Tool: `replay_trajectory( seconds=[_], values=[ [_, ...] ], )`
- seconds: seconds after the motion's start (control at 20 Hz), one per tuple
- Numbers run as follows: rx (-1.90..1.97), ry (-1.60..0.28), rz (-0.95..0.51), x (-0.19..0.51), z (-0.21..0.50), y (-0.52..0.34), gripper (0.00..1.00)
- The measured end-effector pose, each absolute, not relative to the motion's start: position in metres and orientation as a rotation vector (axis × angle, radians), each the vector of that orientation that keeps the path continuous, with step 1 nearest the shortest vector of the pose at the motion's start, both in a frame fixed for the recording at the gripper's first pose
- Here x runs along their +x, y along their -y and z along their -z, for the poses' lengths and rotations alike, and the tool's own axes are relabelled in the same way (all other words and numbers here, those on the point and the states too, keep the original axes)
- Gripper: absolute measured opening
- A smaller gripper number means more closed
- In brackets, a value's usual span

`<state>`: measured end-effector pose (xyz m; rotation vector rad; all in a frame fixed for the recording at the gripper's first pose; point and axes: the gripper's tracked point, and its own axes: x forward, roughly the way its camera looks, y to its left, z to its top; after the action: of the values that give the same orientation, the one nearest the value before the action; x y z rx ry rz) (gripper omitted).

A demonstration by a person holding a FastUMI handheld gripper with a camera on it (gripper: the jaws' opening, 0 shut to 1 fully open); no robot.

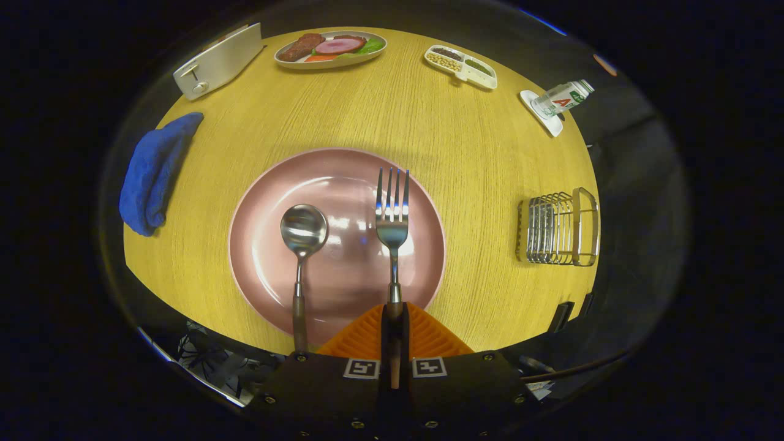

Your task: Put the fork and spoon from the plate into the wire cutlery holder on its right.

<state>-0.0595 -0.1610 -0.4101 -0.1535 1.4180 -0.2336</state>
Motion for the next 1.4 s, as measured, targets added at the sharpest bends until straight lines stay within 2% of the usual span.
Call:
replay_trajectory(
  seconds=[0.8,1.4],
  values=[
    [-0.023,-1.360,0.493,-0.068,0.351,0.254,0.05],
    [0.056,-1.445,0.620,-0.092,0.354,0.333,0.05]
  ],
)
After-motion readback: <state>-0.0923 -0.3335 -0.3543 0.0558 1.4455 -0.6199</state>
